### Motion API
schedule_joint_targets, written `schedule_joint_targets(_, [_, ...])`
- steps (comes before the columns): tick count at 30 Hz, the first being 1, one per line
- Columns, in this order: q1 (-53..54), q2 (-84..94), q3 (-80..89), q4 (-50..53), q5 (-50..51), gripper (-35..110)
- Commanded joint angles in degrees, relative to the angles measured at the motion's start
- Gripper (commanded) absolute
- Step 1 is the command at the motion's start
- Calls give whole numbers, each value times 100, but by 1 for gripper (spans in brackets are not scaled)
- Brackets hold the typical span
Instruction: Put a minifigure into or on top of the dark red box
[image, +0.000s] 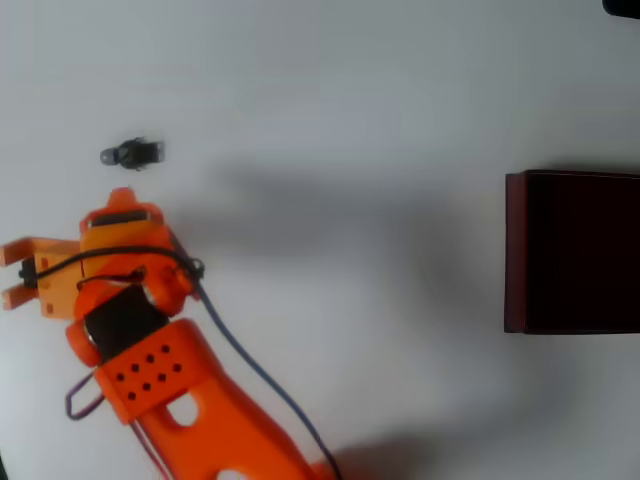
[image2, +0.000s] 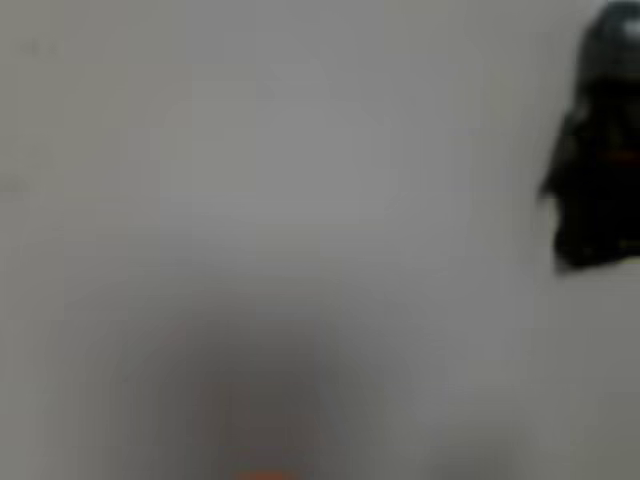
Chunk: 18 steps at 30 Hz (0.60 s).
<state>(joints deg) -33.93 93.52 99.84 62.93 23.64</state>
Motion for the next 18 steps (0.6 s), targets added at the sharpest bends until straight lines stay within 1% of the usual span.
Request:
schedule_joint_targets(1, [132, -229, -571, 70, -237, 22])
schedule_joint_targets(10, [431, -1301, -1547, 176, -615, 21])
schedule_joint_targets(18, [466, -2487, -3085, 888, -844, 23])
